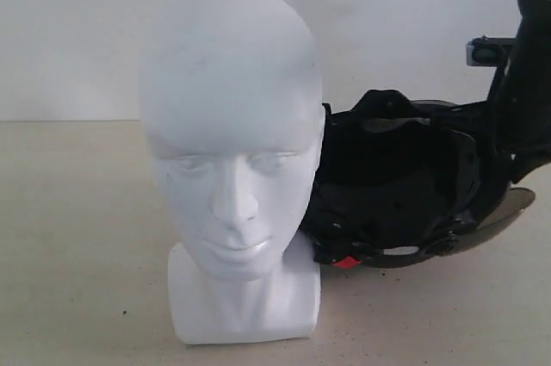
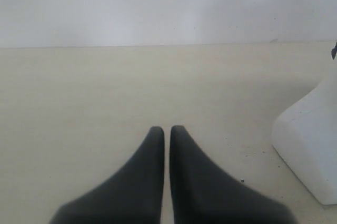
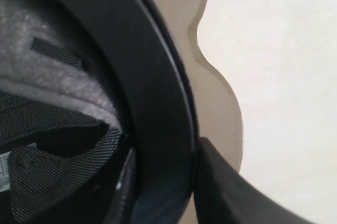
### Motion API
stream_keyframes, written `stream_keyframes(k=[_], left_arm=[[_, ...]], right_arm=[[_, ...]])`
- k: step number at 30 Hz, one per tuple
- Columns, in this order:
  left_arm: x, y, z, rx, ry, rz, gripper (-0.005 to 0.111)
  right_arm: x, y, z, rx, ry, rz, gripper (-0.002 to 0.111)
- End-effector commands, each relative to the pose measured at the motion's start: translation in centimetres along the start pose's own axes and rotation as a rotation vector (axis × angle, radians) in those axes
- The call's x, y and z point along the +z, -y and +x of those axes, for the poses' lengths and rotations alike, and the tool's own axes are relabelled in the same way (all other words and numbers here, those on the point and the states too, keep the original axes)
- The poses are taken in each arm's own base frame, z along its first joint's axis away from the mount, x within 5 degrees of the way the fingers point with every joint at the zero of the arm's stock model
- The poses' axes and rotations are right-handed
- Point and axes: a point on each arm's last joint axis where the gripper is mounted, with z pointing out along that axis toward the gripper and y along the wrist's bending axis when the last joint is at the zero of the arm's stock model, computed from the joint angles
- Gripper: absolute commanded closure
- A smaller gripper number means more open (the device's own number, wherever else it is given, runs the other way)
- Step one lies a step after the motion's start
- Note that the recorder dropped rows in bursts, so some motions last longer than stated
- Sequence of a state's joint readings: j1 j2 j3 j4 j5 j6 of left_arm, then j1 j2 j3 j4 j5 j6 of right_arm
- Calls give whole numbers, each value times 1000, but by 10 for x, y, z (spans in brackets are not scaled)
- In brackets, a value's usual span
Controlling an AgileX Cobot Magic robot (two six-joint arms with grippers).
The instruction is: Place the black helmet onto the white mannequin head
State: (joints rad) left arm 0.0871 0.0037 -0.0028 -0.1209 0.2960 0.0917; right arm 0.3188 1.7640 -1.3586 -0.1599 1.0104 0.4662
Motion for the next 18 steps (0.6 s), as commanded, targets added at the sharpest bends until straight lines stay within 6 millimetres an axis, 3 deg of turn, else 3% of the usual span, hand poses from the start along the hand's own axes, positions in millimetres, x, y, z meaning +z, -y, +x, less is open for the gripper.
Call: stream_keyframes(k=[1,10,18], left_arm=[[0,0,1,-16,0,5,102],[0,0,1,-15,2,5,102],[0,0,1,-15,2,5,102]], right_arm=[[-3,23,43,27,-2,39,108],[-15,47,107,142,42,-11,108],[-29,50,112,149,130,-62,108]])
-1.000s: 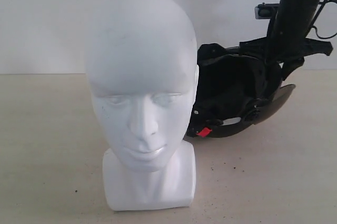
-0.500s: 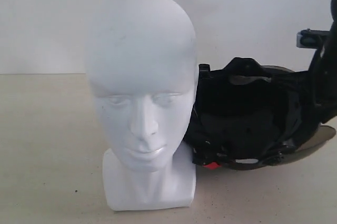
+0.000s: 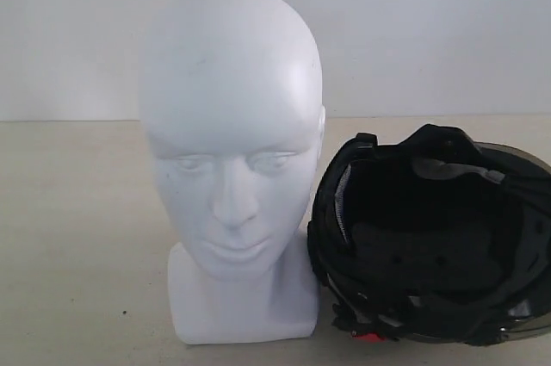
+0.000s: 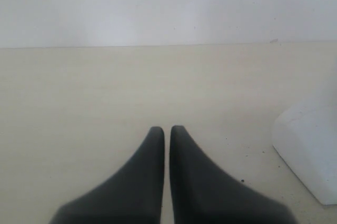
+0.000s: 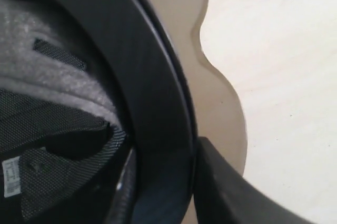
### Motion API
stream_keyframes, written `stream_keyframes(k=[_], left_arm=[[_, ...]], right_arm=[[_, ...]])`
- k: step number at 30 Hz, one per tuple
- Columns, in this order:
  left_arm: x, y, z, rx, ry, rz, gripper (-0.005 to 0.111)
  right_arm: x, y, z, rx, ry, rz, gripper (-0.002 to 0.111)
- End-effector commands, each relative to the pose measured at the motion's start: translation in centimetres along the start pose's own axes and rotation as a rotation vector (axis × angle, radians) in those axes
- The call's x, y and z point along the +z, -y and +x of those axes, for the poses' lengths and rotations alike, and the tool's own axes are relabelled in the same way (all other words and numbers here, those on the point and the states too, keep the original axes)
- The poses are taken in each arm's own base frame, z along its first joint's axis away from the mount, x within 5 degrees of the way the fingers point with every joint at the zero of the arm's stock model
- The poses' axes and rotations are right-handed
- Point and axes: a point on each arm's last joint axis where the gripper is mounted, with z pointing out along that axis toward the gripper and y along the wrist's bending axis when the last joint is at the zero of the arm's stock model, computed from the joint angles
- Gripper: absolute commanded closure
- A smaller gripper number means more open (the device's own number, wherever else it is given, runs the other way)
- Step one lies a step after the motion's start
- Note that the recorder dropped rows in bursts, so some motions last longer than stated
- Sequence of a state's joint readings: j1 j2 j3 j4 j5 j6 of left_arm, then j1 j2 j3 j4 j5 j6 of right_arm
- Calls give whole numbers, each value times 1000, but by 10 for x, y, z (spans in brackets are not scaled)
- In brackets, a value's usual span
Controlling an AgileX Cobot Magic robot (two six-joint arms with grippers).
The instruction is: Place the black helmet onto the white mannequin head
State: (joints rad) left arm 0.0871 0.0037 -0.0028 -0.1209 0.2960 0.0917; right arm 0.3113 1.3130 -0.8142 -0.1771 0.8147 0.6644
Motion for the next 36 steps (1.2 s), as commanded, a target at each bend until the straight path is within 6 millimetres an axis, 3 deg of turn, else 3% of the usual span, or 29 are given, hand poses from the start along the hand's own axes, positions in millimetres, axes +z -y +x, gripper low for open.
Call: stream_keyframes(k=[1,15,17,22,24,30,36], left_arm=[[0,0,1,-15,2,5,102],[0,0,1,-15,2,5,102],[0,0,1,-15,2,5,102],[0,0,1,-15,2,5,102],[0,0,1,-15,2,5,102],[0,0,1,-15,2,5,102],[0,0,1,-15,2,5,102]], right_arm=[[-5,0,0,-34,40,-20,108],[-6,-10,-5,33,88,-136,107],[-6,-10,-5,34,89,-138,100],[-6,-10,-5,40,88,-139,61],[-6,-10,-5,58,86,-140,51],[-8,-11,-6,62,88,-144,50],[-28,-9,-14,48,53,-90,50]])
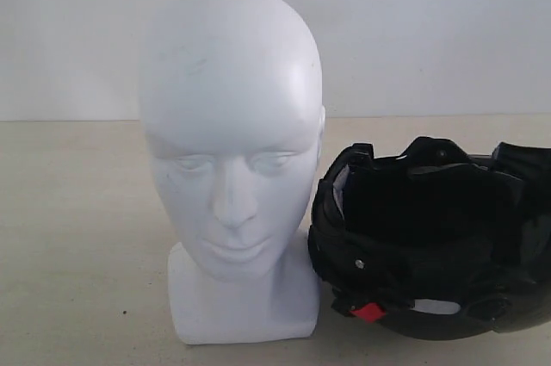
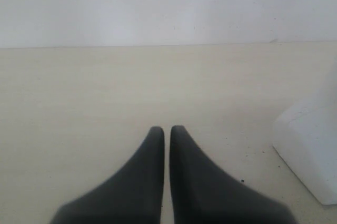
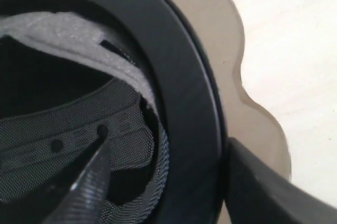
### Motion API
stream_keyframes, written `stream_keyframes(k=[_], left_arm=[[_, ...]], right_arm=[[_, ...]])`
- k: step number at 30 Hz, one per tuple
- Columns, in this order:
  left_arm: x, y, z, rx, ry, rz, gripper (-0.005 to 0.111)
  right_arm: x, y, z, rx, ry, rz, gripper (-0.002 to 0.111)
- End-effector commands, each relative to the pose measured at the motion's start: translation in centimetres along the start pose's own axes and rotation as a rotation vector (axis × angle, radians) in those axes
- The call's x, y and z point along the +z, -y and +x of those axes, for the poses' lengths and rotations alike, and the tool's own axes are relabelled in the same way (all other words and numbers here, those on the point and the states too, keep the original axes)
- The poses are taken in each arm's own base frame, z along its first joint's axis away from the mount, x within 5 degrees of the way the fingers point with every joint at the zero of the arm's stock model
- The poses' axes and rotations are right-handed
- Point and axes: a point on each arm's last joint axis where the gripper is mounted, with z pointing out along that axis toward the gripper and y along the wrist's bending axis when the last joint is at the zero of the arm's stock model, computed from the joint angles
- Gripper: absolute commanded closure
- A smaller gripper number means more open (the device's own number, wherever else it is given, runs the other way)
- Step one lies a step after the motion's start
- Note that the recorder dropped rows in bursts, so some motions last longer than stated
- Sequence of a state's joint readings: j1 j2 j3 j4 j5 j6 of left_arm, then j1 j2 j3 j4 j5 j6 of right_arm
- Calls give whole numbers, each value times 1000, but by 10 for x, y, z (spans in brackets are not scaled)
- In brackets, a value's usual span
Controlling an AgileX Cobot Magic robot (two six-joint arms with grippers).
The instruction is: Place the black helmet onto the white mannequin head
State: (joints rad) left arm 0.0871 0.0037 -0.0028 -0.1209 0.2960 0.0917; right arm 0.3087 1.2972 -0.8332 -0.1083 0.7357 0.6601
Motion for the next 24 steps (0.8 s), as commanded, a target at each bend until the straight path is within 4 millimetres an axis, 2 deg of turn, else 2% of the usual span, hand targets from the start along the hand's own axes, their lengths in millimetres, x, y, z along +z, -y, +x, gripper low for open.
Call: stream_keyframes(k=[1,5,10,14,17,18,21,22,23,24], left_arm=[[0,0,1,-15,2,5,102],[0,0,1,-15,2,5,102],[0,0,1,-15,2,5,102],[0,0,1,-15,2,5,102],[0,0,1,-15,2,5,102],[0,0,1,-15,2,5,102],[0,0,1,-15,2,5,102],[0,0,1,-15,2,5,102],[0,0,1,-15,2,5,102],[0,0,1,-15,2,5,102]], right_arm=[[-22,-1,-8,-12,-19,41,50],[-31,4,-14,-51,-27,131,50],[-38,2,-18,-57,-22,133,50],[-45,5,-23,-172,-19,183,50],[-56,3,-26,-418,-71,188,50],[-66,1,-28,-577,-112,175,50],[-76,-6,-32,-837,-121,108,50],[-77,-13,-28,-978,-138,7,50],[-76,-16,-25,-1032,-146,-48,50],[-78,-27,-18,-1100,-149,-192,50]])
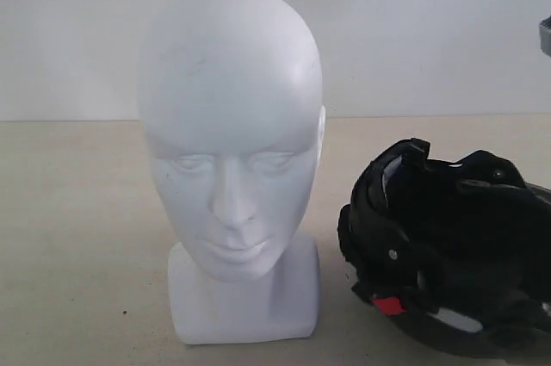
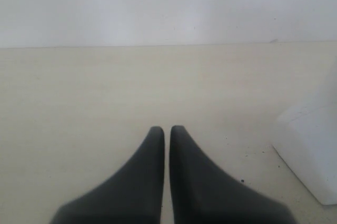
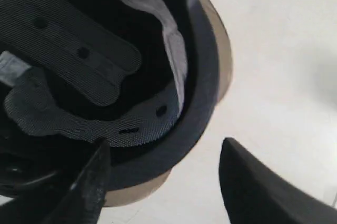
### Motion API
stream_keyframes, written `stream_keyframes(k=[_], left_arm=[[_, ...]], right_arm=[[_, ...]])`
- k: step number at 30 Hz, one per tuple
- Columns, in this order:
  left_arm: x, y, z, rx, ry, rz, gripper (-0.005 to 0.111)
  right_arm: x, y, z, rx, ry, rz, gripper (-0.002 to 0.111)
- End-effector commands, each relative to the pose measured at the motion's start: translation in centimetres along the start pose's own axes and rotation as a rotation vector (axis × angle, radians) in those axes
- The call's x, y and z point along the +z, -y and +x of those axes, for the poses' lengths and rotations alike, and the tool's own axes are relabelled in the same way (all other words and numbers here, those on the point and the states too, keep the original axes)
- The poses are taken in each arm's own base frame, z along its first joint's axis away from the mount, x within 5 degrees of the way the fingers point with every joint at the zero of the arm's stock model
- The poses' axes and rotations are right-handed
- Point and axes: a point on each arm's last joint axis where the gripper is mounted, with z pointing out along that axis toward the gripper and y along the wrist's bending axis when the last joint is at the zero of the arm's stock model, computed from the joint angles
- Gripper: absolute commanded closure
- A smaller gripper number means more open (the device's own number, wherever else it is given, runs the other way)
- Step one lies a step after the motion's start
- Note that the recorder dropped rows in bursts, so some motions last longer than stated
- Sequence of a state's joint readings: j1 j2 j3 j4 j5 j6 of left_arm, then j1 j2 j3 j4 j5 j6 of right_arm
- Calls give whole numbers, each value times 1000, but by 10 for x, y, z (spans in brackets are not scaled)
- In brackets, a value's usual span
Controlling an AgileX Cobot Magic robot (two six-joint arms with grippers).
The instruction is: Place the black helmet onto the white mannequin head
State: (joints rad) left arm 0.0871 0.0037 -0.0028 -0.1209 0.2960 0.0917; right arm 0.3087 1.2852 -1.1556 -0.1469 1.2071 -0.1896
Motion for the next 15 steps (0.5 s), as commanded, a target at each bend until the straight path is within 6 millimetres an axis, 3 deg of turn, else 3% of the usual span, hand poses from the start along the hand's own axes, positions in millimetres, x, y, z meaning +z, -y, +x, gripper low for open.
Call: stream_keyframes(k=[1,3,8,11,15], left_arm=[[0,0,1,-15,2,5,102],[0,0,1,-15,2,5,102],[0,0,1,-15,2,5,102],[0,0,1,-15,2,5,102],[0,0,1,-15,2,5,102]], right_arm=[[-9,-28,-6,-307,120,-282,50],[-13,-49,-9,-404,160,-358,50],[-25,-90,8,-635,139,-260,50],[-18,-91,22,-698,84,-94,50],[-3,-93,35,-706,19,-106,50]])
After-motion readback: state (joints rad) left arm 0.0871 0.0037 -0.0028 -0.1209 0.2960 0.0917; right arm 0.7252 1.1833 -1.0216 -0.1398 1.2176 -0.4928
